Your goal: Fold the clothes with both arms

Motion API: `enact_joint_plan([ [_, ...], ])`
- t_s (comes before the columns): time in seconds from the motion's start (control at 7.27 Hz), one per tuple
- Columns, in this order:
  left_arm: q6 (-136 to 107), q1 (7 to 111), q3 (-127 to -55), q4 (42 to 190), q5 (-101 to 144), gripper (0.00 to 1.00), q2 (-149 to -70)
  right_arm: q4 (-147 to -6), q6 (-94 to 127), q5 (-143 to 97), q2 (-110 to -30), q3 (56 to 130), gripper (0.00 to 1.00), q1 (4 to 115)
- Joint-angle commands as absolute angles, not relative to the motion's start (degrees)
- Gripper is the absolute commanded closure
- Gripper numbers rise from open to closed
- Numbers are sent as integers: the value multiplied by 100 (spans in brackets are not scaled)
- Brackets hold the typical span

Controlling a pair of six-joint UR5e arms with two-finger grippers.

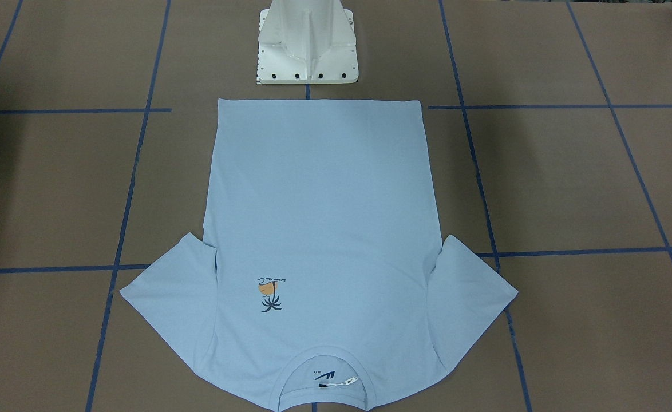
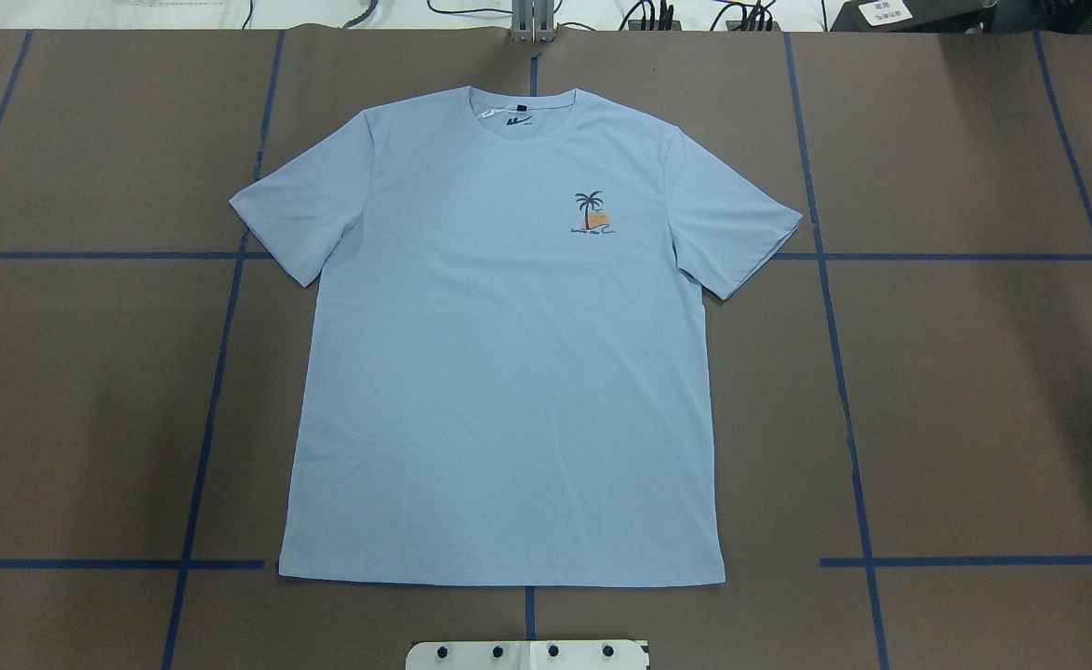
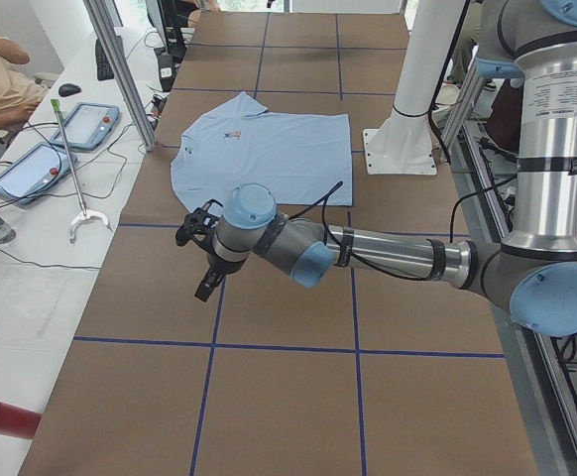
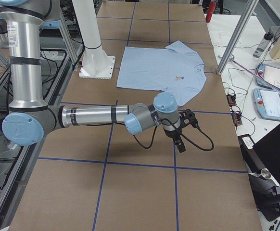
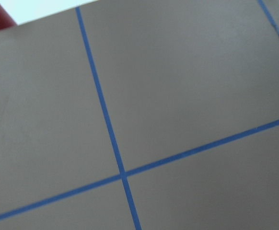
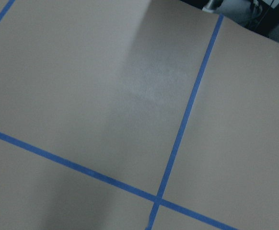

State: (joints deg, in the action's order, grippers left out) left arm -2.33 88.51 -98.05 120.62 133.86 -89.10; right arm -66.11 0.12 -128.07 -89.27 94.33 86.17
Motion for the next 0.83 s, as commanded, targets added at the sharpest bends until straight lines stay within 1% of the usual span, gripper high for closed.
enact_joint_plan([
  [0.0,-630,8859,-9738,12690,13403,0,-9009,-6355,246,-12771,-8667,9282,0,8604],
  [0.41,-642,8859,-9685,12876,13395,0,-9018,-6355,455,-13041,-8560,9141,0,8622],
  [0.69,-642,8859,-9685,12885,13403,0,-9000,-6162,1164,-13105,-8456,9176,0,8578],
])
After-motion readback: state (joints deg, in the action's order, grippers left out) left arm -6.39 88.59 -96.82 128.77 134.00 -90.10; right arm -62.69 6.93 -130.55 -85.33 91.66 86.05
